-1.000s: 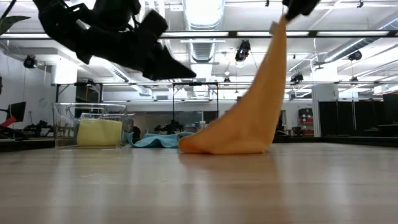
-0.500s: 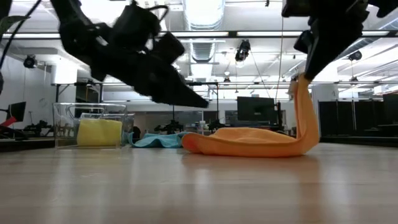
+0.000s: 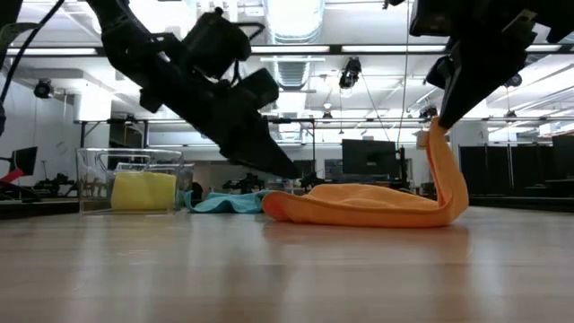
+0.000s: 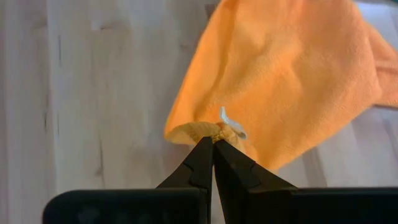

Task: Roll microfiber towels into tight, uniform cylinder then place into a basket
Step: Fold the orange microfiber towel

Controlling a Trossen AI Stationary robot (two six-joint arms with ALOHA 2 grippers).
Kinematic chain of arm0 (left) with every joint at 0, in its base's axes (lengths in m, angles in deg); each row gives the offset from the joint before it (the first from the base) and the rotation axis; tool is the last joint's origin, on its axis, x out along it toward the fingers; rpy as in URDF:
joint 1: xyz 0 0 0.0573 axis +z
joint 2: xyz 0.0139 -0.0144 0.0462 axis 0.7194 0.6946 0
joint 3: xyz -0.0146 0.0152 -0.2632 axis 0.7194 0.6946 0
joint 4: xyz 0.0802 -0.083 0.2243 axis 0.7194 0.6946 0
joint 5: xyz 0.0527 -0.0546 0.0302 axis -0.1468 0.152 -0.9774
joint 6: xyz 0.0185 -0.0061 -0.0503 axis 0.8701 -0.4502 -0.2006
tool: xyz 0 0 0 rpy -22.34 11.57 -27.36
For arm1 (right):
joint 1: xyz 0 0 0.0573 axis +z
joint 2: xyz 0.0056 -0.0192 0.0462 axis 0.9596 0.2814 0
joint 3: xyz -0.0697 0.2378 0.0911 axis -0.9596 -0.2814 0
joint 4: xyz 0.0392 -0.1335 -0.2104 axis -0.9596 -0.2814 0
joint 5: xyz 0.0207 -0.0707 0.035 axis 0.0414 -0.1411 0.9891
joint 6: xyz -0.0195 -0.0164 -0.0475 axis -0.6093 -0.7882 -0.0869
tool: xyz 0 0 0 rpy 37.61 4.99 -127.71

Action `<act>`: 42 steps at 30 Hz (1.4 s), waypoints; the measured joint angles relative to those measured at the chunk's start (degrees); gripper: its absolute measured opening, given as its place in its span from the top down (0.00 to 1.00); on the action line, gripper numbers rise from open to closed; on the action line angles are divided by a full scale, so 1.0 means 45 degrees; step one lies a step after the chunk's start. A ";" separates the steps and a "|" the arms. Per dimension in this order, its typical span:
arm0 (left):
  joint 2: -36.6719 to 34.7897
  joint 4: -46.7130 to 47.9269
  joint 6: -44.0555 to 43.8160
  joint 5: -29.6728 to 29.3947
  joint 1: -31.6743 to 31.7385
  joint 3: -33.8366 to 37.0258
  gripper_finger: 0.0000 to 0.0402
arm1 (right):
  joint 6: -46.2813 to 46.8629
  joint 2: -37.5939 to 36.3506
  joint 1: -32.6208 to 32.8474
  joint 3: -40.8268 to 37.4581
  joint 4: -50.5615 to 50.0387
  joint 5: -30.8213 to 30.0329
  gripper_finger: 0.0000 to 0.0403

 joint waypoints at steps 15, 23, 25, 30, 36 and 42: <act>0.0383 0.1218 -0.5701 0.3599 0.1842 -0.0723 0.59 | -0.0536 0.0005 -0.0005 -0.0987 0.1631 -0.0724 0.98; 0.0539 0.1274 -0.6977 0.3975 0.1849 -0.0723 0.59 | -0.0720 0.0005 -0.0005 -0.1030 0.2186 -0.1490 0.98; 0.0662 0.1267 -0.7003 0.3877 0.1854 -0.0723 0.59 | -0.0720 0.0007 -0.0005 -0.1030 0.2238 -0.1562 0.98; 0.1358 0.1324 -0.7077 0.4084 0.1869 -0.1089 0.59 | -0.1092 0.0010 -0.0005 -0.1030 0.2383 -0.1609 0.98; 0.1795 0.1750 -0.7072 0.4616 0.1864 -0.1656 0.59 | -0.1241 0.0010 -0.0005 -0.1030 0.2596 -0.1609 0.98; 0.1782 0.2273 -0.7147 0.6388 0.1751 -0.1963 0.59 | -0.1245 0.0010 -0.0005 -0.1050 0.2571 -0.1609 0.98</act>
